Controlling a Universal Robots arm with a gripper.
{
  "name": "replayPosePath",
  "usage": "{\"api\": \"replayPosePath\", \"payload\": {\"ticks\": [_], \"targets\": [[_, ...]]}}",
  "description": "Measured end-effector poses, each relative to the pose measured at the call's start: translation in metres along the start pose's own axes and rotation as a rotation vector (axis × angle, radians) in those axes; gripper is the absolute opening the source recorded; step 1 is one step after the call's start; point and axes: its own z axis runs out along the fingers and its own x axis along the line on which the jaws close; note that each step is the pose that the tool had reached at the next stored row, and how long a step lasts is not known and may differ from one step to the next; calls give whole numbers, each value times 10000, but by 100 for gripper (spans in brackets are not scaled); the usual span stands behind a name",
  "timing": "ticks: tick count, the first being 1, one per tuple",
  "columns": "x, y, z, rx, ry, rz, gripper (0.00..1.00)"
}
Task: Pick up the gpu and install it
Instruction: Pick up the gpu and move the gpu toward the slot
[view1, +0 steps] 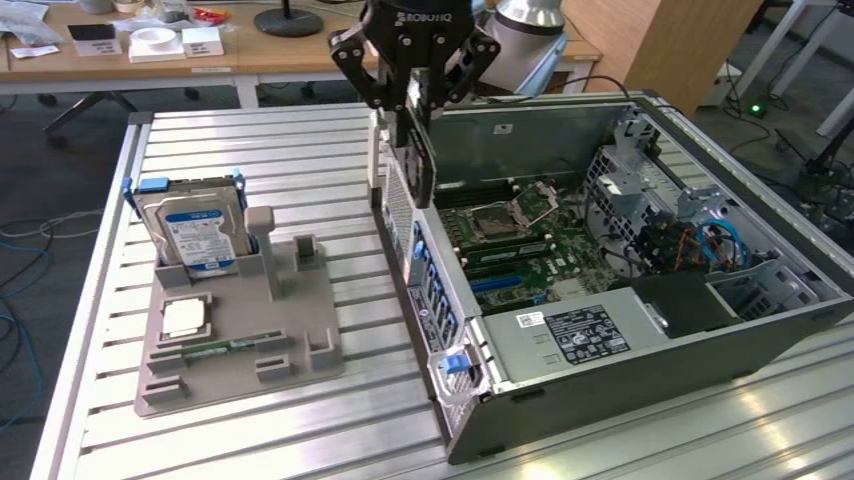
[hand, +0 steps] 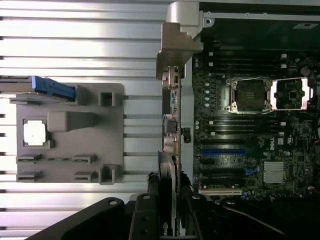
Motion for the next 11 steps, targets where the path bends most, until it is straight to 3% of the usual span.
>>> {"api": "replayPosePath", "payload": {"ticks": [11], "targets": [[-363, 5, 8, 0, 0, 0, 26]]}}
